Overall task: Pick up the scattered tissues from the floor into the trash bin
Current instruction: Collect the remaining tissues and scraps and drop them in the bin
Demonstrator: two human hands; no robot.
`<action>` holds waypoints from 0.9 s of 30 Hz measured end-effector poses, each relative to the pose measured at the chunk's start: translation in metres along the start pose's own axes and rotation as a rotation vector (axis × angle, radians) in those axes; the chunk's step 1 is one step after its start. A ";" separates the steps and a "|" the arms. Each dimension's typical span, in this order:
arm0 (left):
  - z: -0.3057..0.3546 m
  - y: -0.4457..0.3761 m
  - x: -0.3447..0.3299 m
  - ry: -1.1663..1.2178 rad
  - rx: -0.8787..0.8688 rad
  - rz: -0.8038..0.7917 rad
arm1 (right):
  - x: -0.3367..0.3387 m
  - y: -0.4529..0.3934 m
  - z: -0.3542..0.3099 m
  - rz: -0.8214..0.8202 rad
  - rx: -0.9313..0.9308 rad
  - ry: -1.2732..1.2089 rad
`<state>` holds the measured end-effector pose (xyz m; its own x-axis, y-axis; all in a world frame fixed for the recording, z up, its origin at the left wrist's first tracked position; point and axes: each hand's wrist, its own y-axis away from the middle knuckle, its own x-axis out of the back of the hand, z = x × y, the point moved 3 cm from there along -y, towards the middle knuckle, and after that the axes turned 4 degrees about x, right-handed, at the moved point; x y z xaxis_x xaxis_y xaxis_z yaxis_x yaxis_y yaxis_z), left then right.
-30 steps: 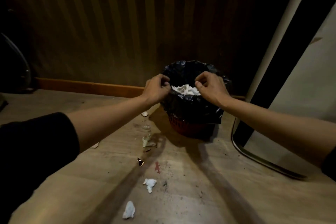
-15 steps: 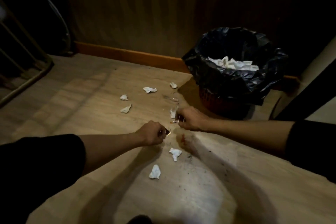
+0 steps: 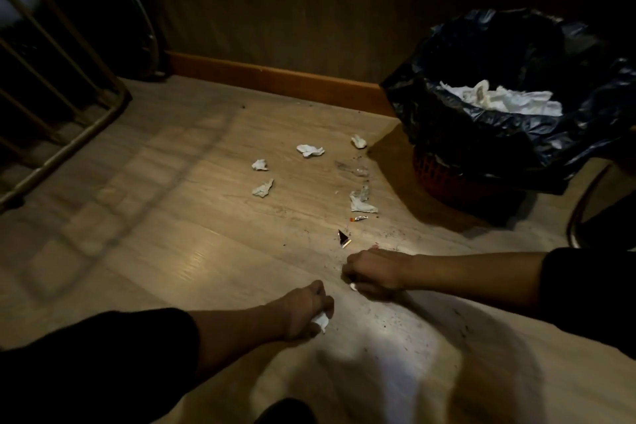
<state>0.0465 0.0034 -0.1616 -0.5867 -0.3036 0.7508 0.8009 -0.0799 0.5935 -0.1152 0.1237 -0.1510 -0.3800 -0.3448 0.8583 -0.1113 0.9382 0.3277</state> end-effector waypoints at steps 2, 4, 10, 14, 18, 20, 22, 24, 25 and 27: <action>-0.005 -0.005 0.014 0.026 0.012 0.039 | 0.014 -0.007 0.010 0.114 -0.092 -0.072; -0.014 -0.009 0.036 0.075 0.055 0.123 | 0.027 -0.016 0.023 0.224 -0.204 -0.111; -0.066 -0.011 0.091 0.232 0.184 0.372 | 0.040 -0.037 0.041 0.212 -0.245 -0.105; -0.104 -0.005 0.114 0.301 0.280 0.504 | 0.034 -0.042 0.043 0.183 -0.254 -0.079; -0.143 -0.008 0.137 0.309 0.420 0.601 | 0.032 -0.035 0.048 0.199 -0.287 -0.086; -0.160 -0.016 0.147 0.307 0.476 0.627 | 0.030 -0.027 0.050 0.225 -0.317 -0.100; -0.172 -0.025 0.158 0.303 0.505 0.657 | 0.029 -0.018 0.053 0.250 -0.371 -0.160; -0.180 -0.037 0.166 0.311 0.514 0.670 | 0.033 -0.010 0.060 0.299 -0.435 -0.244; -0.183 -0.043 0.167 0.320 0.516 0.664 | 0.037 -0.008 0.067 0.340 -0.464 -0.266; -0.190 -0.054 0.166 0.350 0.521 0.644 | 0.047 -0.005 0.082 0.425 -0.552 -0.319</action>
<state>-0.0710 -0.2227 -0.1240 0.0959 -0.4191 0.9029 0.7560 0.6207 0.2079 -0.2078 0.1050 -0.1444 -0.5437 0.1458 0.8265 0.5469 0.8086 0.2170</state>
